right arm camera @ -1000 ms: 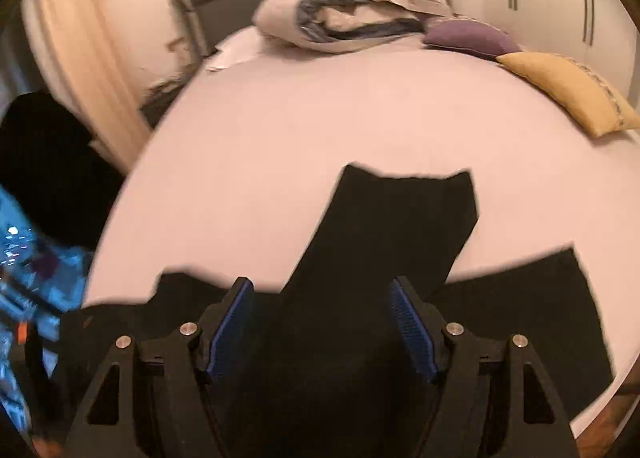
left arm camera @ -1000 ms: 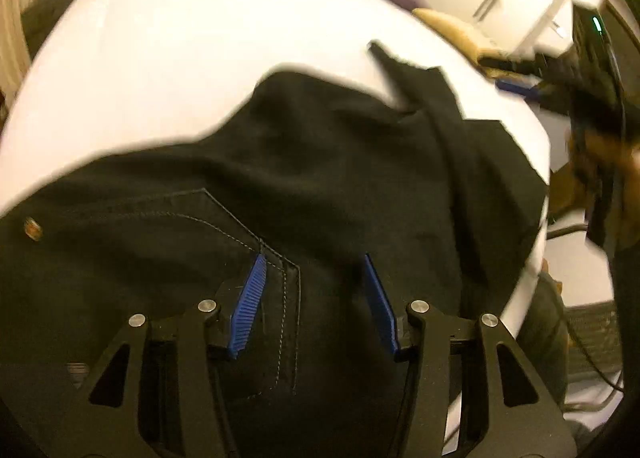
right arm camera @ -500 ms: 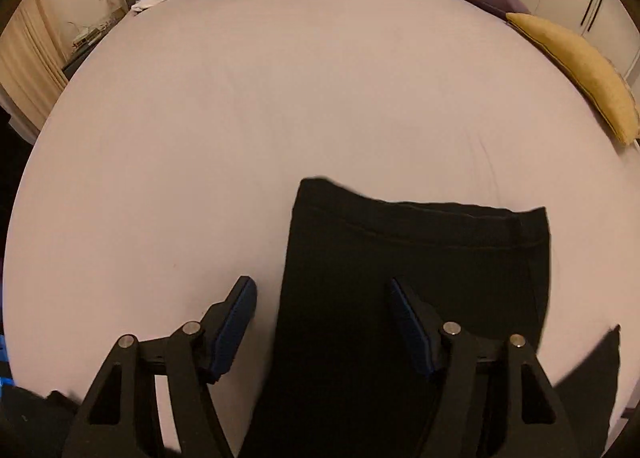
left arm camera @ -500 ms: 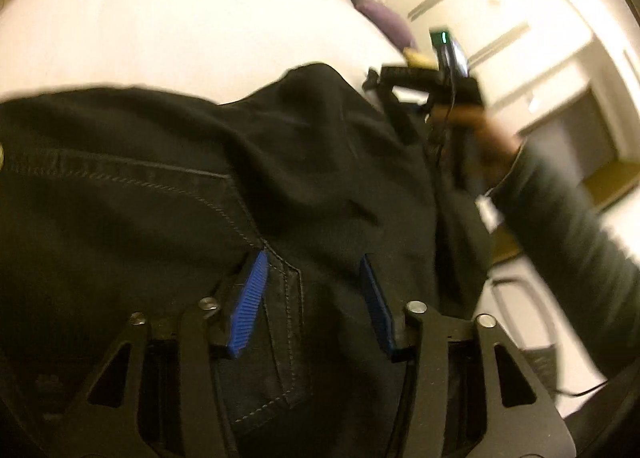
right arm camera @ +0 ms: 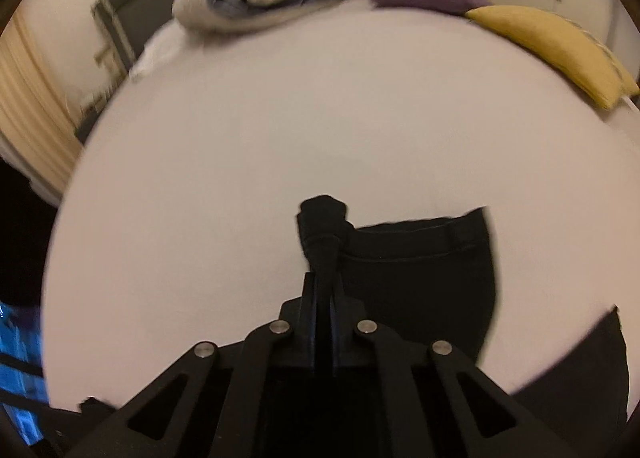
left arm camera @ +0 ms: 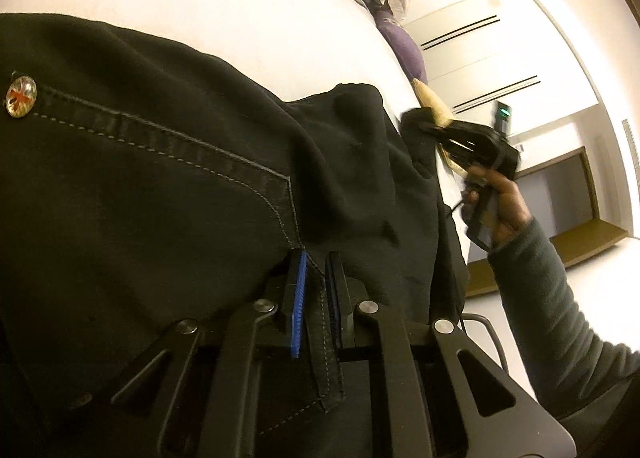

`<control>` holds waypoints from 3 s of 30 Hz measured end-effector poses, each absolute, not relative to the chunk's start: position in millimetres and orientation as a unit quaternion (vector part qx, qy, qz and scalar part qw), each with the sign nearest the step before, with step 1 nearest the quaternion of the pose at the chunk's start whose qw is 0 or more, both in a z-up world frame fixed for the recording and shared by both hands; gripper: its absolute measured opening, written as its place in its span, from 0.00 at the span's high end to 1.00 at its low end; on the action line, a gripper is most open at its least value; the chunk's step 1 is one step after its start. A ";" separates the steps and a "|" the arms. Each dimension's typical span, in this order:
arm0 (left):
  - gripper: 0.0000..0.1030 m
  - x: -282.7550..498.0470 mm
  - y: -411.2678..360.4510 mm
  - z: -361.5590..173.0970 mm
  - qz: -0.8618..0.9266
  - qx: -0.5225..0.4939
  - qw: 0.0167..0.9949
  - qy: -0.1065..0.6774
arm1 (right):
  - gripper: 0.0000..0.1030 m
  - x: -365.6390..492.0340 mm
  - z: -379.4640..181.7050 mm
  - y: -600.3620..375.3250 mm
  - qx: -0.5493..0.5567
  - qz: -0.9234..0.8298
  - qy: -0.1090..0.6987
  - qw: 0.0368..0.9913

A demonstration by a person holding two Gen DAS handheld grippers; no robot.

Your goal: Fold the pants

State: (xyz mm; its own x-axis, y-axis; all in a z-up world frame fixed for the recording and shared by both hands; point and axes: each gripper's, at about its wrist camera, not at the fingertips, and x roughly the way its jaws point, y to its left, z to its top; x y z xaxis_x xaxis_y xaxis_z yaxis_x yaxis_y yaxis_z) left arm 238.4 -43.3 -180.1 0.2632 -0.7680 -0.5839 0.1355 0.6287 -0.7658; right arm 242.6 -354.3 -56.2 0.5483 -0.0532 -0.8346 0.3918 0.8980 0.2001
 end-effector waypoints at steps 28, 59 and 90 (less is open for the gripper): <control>0.90 226.0 -57.1 -161.6 -0.300 -0.288 0.744 0.523 | 0.63 -71.7 -112.6 -501.4 0.583 -0.231 0.224 0.746; 0.90 238.0 -50.1 -152.5 -0.280 -0.317 0.726 0.543 | 0.97 -115.4 -111.1 -506.4 0.612 -0.242 0.180 0.732; 0.90 249.3 -108.7 -98.7 -0.355 -0.249 0.734 0.522 | 0.59 -14.4 -77.2 -395.5 0.430 -0.005 0.379 0.819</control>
